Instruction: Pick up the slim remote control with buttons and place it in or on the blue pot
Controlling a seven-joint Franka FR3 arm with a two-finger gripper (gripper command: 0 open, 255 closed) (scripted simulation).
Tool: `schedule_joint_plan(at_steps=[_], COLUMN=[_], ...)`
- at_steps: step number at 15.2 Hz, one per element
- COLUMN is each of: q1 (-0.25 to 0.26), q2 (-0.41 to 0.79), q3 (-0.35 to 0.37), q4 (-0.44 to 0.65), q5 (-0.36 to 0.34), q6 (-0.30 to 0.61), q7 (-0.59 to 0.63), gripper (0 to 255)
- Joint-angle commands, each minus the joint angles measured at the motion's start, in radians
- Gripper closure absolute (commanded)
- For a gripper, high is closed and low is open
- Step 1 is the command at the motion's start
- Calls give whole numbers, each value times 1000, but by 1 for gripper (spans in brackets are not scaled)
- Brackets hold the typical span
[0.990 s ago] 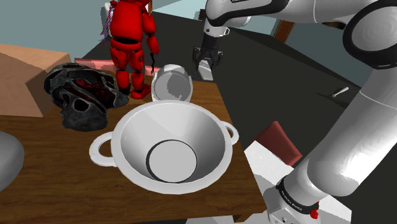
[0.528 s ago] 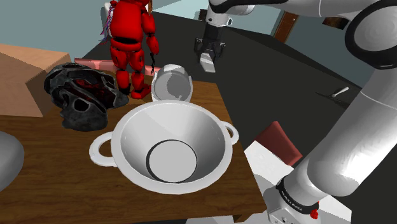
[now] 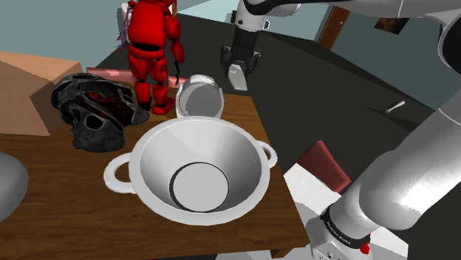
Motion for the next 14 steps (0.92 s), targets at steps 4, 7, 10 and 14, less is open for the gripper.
schedule_joint_plan(at_steps=[4,7,10,14], q1=[48,77,106,146], q2=[-107,-158,-203,-249], q3=[55,91,130,186], q4=[-120,-173,-217,-258], q5=[10,21,36,58], q6=[14,17,17,15], q7=[100,161,223,309], gripper=[255,255,255,255])
